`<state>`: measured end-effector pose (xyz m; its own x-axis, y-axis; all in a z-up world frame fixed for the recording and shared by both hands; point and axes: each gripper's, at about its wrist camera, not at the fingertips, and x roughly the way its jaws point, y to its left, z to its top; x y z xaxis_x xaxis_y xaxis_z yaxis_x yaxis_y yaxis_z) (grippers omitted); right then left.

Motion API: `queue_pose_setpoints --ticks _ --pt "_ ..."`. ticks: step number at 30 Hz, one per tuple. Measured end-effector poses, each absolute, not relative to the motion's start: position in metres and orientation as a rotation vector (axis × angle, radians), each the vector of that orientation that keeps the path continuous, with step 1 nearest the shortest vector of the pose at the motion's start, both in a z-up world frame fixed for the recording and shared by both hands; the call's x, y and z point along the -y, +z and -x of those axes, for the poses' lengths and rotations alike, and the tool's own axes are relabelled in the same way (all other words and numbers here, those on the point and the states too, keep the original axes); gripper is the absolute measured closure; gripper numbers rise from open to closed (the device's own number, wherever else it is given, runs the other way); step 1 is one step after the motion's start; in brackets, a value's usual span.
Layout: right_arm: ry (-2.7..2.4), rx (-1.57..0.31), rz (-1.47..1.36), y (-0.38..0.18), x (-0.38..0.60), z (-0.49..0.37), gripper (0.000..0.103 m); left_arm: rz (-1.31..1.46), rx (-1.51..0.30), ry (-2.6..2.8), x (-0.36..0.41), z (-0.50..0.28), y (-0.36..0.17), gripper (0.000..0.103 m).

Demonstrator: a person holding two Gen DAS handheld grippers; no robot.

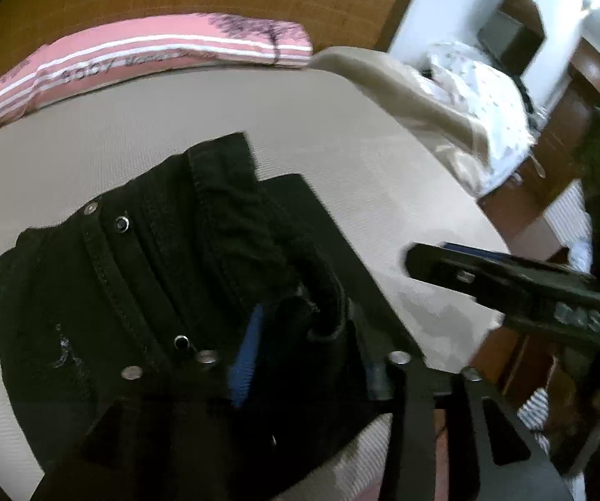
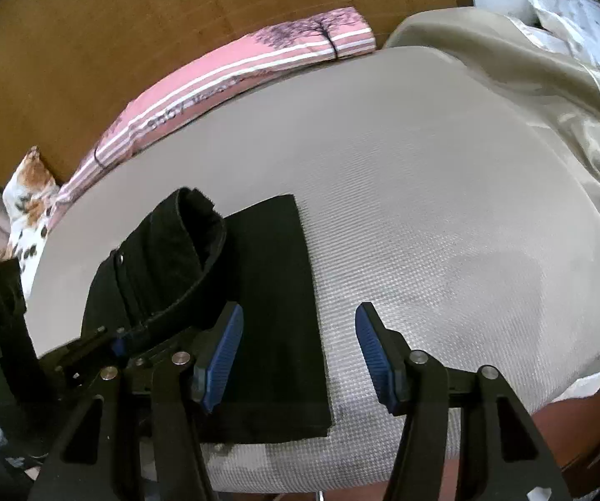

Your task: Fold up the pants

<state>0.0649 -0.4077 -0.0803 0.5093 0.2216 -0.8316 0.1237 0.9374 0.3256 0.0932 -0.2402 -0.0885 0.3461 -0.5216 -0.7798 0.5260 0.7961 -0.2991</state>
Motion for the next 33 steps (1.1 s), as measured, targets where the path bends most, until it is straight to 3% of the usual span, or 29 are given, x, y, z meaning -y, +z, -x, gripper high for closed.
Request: queue_pose_setpoints --ticks 8,19,30,32,33 --pt "0.283 -1.125 -0.522 -0.105 0.404 -0.095 0.048 -0.039 -0.849 -0.674 0.191 -0.07 -0.048 0.04" --pt "0.421 -1.234 -0.54 -0.136 0.396 -0.143 0.047 0.118 -1.004 -0.253 0.071 -0.112 -0.085 0.04" --pt "0.573 -1.224 -0.591 -0.155 0.383 -0.172 0.047 0.191 -1.093 -0.197 0.055 -0.117 -0.117 0.04" --pt "0.611 -1.234 -0.612 -0.157 0.381 -0.171 0.056 0.196 -1.096 -0.197 0.054 -0.117 -0.118 0.04" --pt "0.648 -1.258 -0.637 -0.16 0.378 -0.17 0.065 0.2 -1.095 -0.199 0.053 -0.117 -0.118 0.04"
